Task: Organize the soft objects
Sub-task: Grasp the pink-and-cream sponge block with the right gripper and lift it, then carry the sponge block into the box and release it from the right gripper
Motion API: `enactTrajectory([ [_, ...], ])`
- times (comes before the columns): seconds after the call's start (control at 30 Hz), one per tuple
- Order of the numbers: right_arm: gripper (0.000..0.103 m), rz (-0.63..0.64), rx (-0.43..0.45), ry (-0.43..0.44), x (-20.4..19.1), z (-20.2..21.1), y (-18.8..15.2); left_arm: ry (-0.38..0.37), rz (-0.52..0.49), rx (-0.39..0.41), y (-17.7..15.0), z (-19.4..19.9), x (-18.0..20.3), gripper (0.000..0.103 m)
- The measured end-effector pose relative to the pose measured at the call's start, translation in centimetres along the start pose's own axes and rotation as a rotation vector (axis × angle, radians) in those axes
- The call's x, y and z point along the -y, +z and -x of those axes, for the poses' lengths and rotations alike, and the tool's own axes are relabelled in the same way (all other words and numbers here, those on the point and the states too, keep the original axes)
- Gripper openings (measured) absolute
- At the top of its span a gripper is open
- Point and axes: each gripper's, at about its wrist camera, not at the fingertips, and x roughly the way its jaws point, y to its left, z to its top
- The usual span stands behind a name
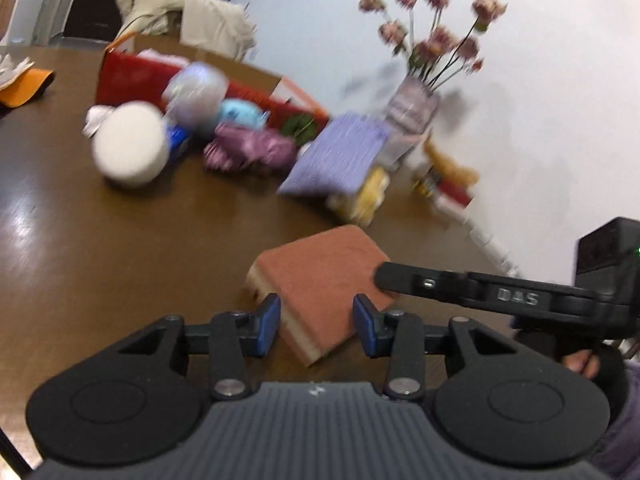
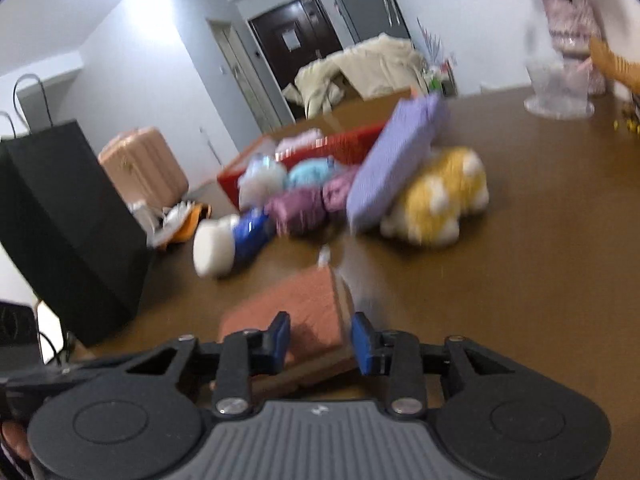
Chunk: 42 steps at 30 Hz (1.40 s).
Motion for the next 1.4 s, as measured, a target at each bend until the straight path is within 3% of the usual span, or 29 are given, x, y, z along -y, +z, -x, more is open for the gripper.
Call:
enactTrajectory([
  [0.1,0.034,0.003,-0.017,0.002,-0.8,0.7,-1.7,0.0,0.015,0.011,-0.6,1.0,-0.5,0.045],
  [0.17,0.034,0.016,-0.017,0.003,-1.1,1.3,-2.1,-0.008,0.023,0.031,-0.5,1.7,-0.7,0.052],
  [0.43,0.044,-0.052,-0.002,0.002,0.0,0.3,-1.1,0.034,0.089,0.048,0.5,1.2,-0.7,0.057],
  [0.53,0.044,-0.081,-0.013,0.038,0.1,-0.6,-1.0,0.027,0.12,0.023,0.6,0.8,-1.1,0.047],
  [0.57,0.043,-0.084,-0.022,0.041,0.1,-0.9,-1.0,0.017,0.125,0.007,0.6,0.5,-1.2,0.033],
  [0.7,0.038,-0.075,-0.027,0.036,-0.2,-1.3,-0.8,0.029,0.132,0.007,0.8,0.4,-1.1,0.03],
  [0.8,0.037,-0.041,0.01,0.034,-1.2,-0.3,0.4,0.033,0.106,0.06,2.3,1.1,-0.2,0.03],
  [0.9,0.037,0.006,0.073,0.03,-2.3,0.3,3.2,0.023,0.089,0.125,5.9,1.2,0.4,0.03],
  [1.1,0.035,0.071,0.173,0.033,-3.1,-1.7,13.0,0.064,0.088,0.212,16.1,-1.0,1.0,0.03],
  [1.2,0.034,0.098,0.193,0.029,-3.4,-3.7,18.4,0.089,0.138,0.232,21.1,-2.5,0.8,0.03],
  [1.4,0.034,0.058,0.224,0.073,-2.6,-7.7,27.5,0.147,0.118,0.295,30.6,-5.5,0.7,0.03],
])
